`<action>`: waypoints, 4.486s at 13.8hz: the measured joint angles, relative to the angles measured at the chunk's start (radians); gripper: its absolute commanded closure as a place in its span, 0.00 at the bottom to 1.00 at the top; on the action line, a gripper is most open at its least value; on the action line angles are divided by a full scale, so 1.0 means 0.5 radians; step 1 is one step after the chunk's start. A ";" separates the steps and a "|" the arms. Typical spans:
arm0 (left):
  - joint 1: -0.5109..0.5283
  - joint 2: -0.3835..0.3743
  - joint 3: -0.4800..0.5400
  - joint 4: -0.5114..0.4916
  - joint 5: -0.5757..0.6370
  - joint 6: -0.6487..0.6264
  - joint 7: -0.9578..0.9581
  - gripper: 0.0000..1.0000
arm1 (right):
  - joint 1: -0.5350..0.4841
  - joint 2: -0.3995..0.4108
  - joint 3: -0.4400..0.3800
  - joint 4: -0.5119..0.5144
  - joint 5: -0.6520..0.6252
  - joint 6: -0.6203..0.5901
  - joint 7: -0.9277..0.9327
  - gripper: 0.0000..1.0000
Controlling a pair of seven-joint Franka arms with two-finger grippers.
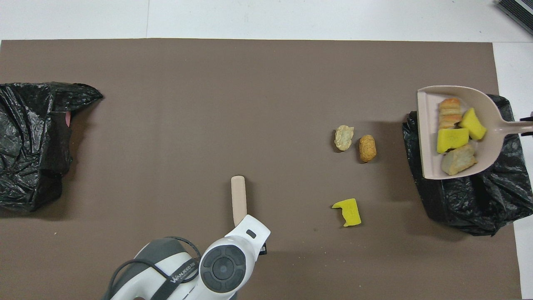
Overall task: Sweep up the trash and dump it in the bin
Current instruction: 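Carry the dustpan to the trash bag and tip it with the right gripper, then return the dustpan to the table center with the right gripper and release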
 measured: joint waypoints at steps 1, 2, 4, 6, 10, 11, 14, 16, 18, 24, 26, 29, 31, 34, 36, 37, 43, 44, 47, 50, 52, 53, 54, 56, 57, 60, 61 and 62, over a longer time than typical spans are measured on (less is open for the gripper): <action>0.049 0.001 0.007 0.012 0.002 -0.011 0.001 0.00 | -0.028 -0.007 -0.010 0.000 -0.084 0.000 -0.024 1.00; 0.113 0.002 0.010 0.040 0.002 -0.044 0.001 0.00 | -0.043 -0.011 -0.011 0.000 -0.202 0.003 -0.026 1.00; 0.274 0.003 0.018 0.157 0.004 -0.120 0.003 0.00 | -0.042 -0.012 -0.009 -0.003 -0.460 0.039 -0.024 1.00; 0.441 0.004 0.024 0.283 0.007 -0.157 0.007 0.00 | -0.039 -0.012 -0.008 -0.004 -0.625 0.052 -0.005 1.00; 0.723 0.005 0.030 0.516 0.027 -0.371 0.245 0.00 | -0.024 -0.014 -0.002 -0.004 -0.930 0.054 0.146 1.00; 0.791 0.005 0.030 0.567 0.028 -0.444 0.390 0.00 | -0.007 -0.020 0.002 -0.003 -0.994 0.054 0.189 1.00; 1.008 0.009 0.032 0.690 0.033 -0.540 0.726 0.00 | 0.115 -0.099 0.006 -0.010 -1.223 0.024 0.335 1.00; 1.154 0.015 0.033 0.766 0.035 -0.573 0.938 0.00 | 0.196 -0.175 0.008 -0.054 -1.308 -0.026 0.428 1.00; 1.290 0.024 0.034 0.853 0.037 -0.690 1.184 0.00 | 0.269 -0.243 0.010 -0.126 -1.403 -0.048 0.495 1.00; 1.503 0.073 0.035 1.185 0.200 -1.129 1.736 0.00 | 0.400 -0.326 0.012 -0.263 -1.831 -0.072 0.606 1.00; 1.503 0.084 0.029 1.290 0.238 -1.151 1.804 0.00 | 0.457 -0.331 0.013 -0.263 -1.981 -0.073 0.652 1.00; 1.504 0.086 0.029 1.333 0.245 -1.153 1.834 0.00 | 0.527 -0.364 0.014 -0.251 -2.045 -0.074 0.671 1.00; 1.503 0.090 0.028 1.334 0.245 -1.153 1.833 0.00 | 0.580 -0.397 0.016 -0.226 -2.046 -0.110 0.679 1.00; 1.511 0.091 0.030 1.356 0.236 -1.153 1.832 0.00 | 0.702 -0.411 0.021 -0.174 -2.025 -0.174 0.833 1.00; 1.550 0.090 0.035 1.412 0.169 -1.175 1.831 0.00 | 0.771 -0.408 0.037 -0.160 -1.880 -0.179 1.022 1.00; 1.576 0.091 0.035 1.451 0.150 -1.220 1.838 0.00 | 0.806 -0.405 0.045 -0.155 -1.794 -0.179 1.124 1.00; 1.597 0.094 0.021 1.508 0.131 -1.342 1.994 0.00 | 1.060 -0.272 0.058 -0.017 -1.325 -0.264 1.989 1.00; 1.596 0.094 0.010 1.509 0.128 -1.364 1.997 0.00 | 1.113 -0.199 0.059 0.053 -1.279 -0.314 2.158 1.00; 1.597 0.094 -0.005 1.509 0.128 -1.366 1.997 0.00 | 1.363 0.035 0.063 0.253 -1.106 -0.450 2.861 1.00; 1.604 0.094 0.020 1.509 0.128 -1.366 1.997 0.00 | 1.553 0.260 0.063 0.468 -0.866 -0.462 3.534 1.00; 1.611 0.094 0.021 1.509 0.128 -1.366 1.999 0.00 | 1.650 0.400 0.064 0.651 -0.743 -0.474 3.931 1.00; 1.611 0.094 0.019 1.509 0.128 -1.366 2.000 0.00 | 1.714 0.467 0.064 0.737 -0.717 -0.481 4.141 1.00; 1.611 0.094 0.016 1.509 0.128 -1.366 2.000 0.00 | 1.779 0.529 0.065 0.809 -0.682 -0.493 4.331 1.00; 1.612 0.094 0.016 1.509 0.128 -1.366 2.000 0.00 | 1.889 0.659 0.065 0.924 -0.592 -0.505 4.675 1.00; 1.613 0.094 0.016 1.509 0.128 -1.366 2.000 0.00 | 1.940 0.729 0.066 0.983 -0.573 -0.505 4.830 1.00; 1.615 0.094 0.016 1.509 0.128 -1.366 2.000 0.00 | 2.069 0.901 0.065 1.114 -0.512 -0.470 5.180 1.00; 1.615 0.094 0.016 1.509 0.128 -1.366 2.000 0.00 | 2.102 0.948 0.066 1.142 -0.500 -0.437 5.265 1.00; 1.615 0.094 0.016 1.509 0.128 -1.367 2.000 0.00 | 2.124 0.990 0.066 1.165 -0.481 -0.398 5.326 1.00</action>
